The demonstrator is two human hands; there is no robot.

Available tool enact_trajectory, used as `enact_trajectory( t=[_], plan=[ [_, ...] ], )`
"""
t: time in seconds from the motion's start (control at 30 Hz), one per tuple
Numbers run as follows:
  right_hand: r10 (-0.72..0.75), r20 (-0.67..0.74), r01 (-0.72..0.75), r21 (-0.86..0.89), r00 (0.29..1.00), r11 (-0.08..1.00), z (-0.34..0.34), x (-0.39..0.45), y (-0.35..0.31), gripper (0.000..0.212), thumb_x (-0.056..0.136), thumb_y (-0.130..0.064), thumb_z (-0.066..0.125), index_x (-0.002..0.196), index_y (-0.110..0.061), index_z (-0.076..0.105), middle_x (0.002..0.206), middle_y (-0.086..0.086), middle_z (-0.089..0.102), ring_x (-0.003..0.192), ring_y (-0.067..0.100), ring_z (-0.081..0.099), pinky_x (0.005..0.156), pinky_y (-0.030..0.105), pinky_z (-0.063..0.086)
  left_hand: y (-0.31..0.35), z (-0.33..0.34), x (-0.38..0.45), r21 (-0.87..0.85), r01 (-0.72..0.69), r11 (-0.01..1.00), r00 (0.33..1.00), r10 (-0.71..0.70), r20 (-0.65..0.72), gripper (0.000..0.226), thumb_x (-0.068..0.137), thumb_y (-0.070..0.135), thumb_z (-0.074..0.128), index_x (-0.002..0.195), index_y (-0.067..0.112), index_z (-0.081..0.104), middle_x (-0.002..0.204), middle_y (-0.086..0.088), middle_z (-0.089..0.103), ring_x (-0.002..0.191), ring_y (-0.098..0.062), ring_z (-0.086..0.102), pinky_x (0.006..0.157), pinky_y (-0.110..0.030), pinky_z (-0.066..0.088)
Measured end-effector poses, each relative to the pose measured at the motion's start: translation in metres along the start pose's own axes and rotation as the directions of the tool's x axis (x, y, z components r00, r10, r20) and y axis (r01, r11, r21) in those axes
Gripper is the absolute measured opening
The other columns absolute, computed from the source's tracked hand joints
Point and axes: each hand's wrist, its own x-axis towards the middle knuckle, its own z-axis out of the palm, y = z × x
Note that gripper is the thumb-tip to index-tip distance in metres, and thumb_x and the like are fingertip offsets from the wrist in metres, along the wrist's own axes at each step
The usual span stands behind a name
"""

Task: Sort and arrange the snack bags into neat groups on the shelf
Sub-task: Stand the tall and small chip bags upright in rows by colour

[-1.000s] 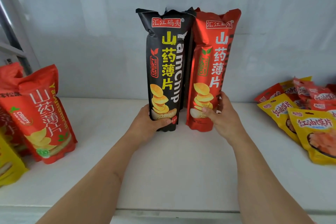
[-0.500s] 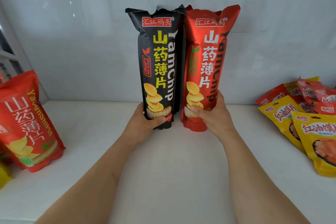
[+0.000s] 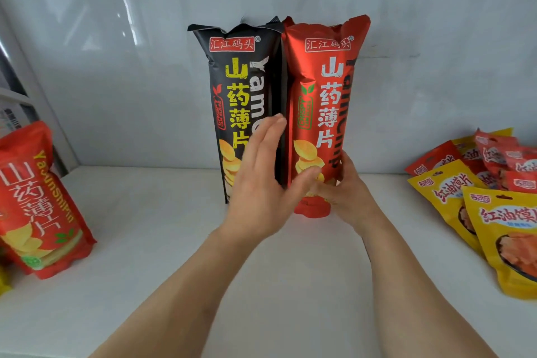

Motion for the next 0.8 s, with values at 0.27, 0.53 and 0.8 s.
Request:
enact_trajectory(
  t=[0.27,0.53,0.8],
  plan=[
    [0.012,0.077,-0.009,-0.032,0.997,0.999,-0.013,-0.003,0.006,0.078,0.07,-0.032,0.086,0.134,-0.043,0.042,0.114,-0.029,0.062,0.097,-0.017,0.059,0.08,0.014,0.052,0.003,0.05,0.033,-0.403,0.594,0.697,0.803,-0.542,0.247,0.099,0.084,0.05,0.073,0.16,0.025,0.015,0.139,0.016,0.048,0.127,-0.002,0.051,0.098,-0.021,0.046],
    [0.01,0.144,-0.007,-0.023,0.99,1.0,-0.016,0.003,0.012,0.079,0.062,-0.051,0.081,0.126,-0.058,0.035,0.125,-0.026,0.058,0.108,-0.008,0.059,0.086,0.018,0.05,-0.026,0.077,0.038,-0.516,0.592,0.619,0.797,-0.542,0.264,0.103,0.062,0.061,0.082,0.148,0.032,0.035,0.122,0.009,0.07,0.109,-0.01,0.07,0.097,-0.044,0.057],
    [0.015,0.189,-0.007,-0.043,0.982,0.999,-0.018,0.01,0.021,0.08,0.071,-0.051,0.081,0.136,-0.055,0.035,0.13,-0.023,0.058,0.116,-0.005,0.057,0.1,0.029,0.048,-0.046,0.084,0.045,-0.58,0.582,0.57,0.811,-0.455,0.367,0.095,0.067,0.056,0.082,0.147,0.027,0.039,0.128,0.0,0.069,0.116,-0.019,0.068,0.101,-0.05,0.054]
  ],
)
